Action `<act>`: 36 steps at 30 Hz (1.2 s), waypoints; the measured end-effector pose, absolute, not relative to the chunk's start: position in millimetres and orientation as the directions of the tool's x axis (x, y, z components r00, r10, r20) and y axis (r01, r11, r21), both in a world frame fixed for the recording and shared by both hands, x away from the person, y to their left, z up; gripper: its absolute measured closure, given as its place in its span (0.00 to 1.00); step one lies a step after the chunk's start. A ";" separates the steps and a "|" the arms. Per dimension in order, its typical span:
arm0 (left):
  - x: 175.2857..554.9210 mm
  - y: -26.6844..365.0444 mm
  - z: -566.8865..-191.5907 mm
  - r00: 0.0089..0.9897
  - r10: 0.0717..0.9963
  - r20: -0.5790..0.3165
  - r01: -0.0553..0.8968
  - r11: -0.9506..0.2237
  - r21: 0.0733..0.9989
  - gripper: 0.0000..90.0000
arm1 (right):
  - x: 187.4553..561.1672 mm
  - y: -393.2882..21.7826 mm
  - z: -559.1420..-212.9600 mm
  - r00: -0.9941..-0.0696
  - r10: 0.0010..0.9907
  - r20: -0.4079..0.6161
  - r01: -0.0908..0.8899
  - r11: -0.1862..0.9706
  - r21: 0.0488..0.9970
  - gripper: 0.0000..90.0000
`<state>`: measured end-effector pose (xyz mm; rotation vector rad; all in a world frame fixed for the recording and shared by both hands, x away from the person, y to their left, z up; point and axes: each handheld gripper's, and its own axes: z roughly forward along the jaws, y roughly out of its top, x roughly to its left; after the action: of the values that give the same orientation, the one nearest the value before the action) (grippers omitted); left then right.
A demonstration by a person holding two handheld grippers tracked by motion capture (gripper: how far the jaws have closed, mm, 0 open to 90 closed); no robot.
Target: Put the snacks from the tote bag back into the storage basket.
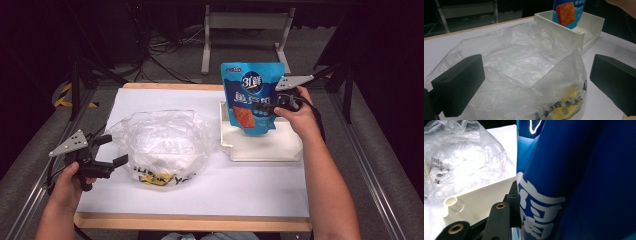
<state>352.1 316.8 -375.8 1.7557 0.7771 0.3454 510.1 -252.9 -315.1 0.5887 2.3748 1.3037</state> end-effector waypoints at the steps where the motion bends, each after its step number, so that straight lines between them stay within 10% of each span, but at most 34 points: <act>1: 352.2 316.7 -375.7 0.741 0.655 -0.150 0.326 -0.155 0.933 0.00 | 510.3 -252.9 -315.9 -0.846 0.521 -0.118 0.181 0.487 0.855 0.68; 36: 354.6 314.1 -376.8 0.744 0.651 -0.149 0.326 -0.159 0.932 0.00 | 515.9 -279.3 -343.5 -0.862 0.505 -0.055 0.235 0.492 0.838 0.60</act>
<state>354.6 314.1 -376.8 1.7616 0.7702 0.3422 515.9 -279.3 -343.5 0.6243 2.4469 1.3073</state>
